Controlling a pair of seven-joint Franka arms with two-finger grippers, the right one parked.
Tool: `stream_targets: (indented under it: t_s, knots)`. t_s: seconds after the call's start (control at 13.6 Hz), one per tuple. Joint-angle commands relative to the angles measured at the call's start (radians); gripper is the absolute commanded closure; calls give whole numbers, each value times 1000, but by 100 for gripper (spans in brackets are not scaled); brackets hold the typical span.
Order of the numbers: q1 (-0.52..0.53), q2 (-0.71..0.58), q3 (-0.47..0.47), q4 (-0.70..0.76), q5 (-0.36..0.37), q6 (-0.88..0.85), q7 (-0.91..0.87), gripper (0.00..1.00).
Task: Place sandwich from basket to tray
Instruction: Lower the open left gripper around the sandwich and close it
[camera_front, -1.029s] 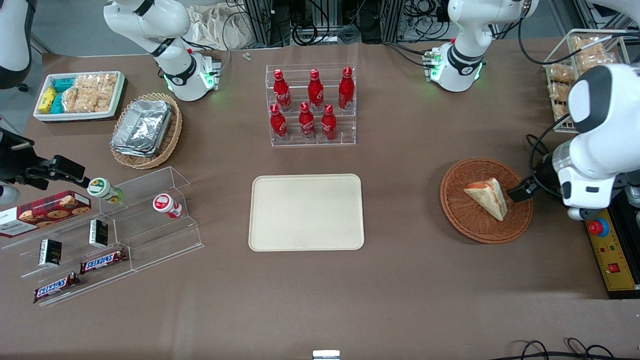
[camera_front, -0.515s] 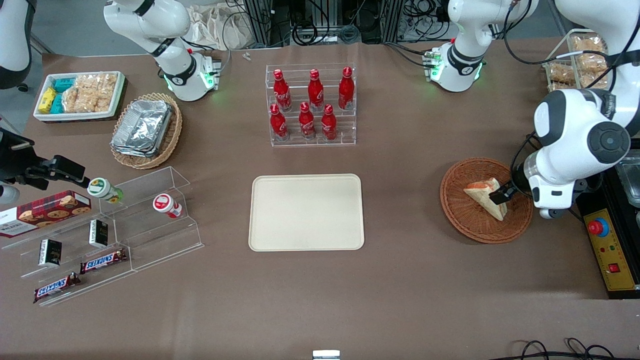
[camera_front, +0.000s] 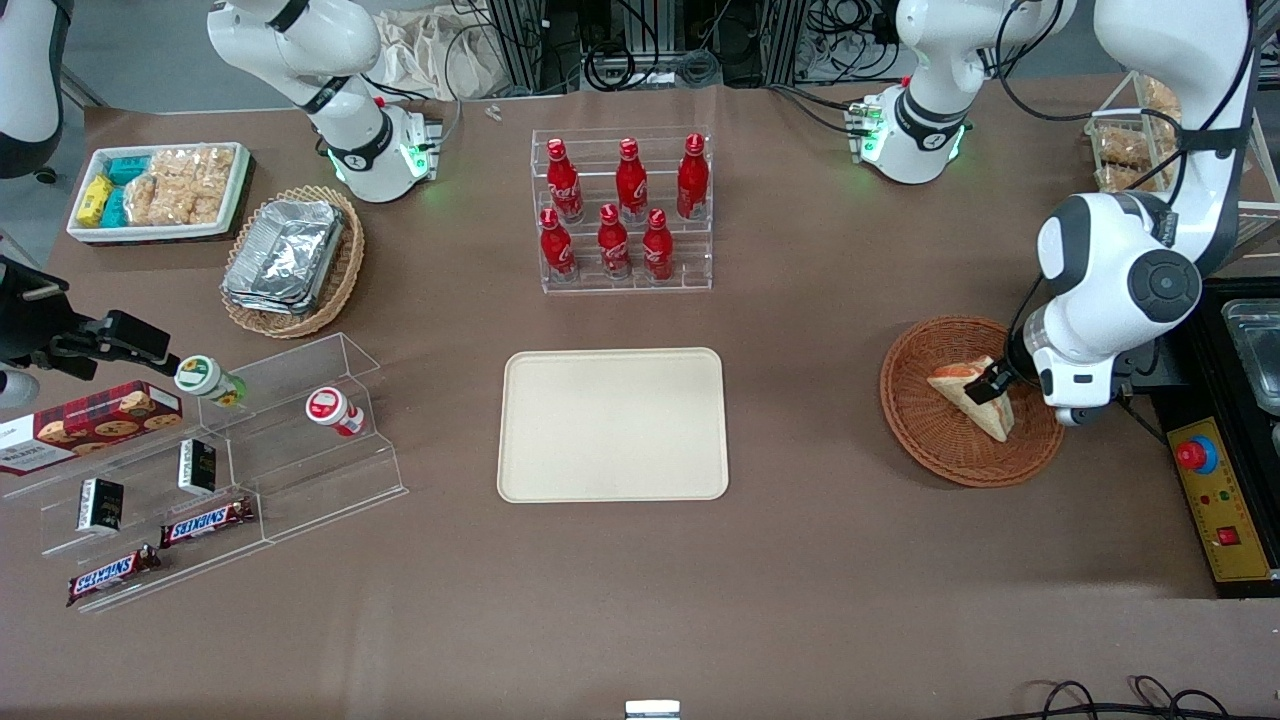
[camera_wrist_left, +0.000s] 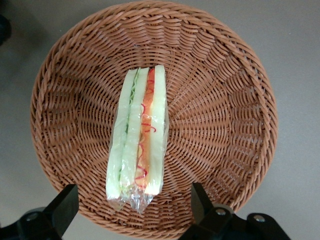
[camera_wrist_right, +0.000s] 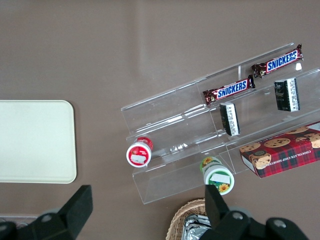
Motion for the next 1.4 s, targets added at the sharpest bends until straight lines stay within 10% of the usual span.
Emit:
stream_targets:
  t_s: [0.0,0.59,0.96,1.32]
  knots:
    - [4,12,-2,-50,14,88,-25,0]
    - [10,84,-2,-82,13,218,-31,3]
    - [10,87,-2,-76,11,223,-67,91]
    - [10,85,-2,-68,11,221,-87,100]
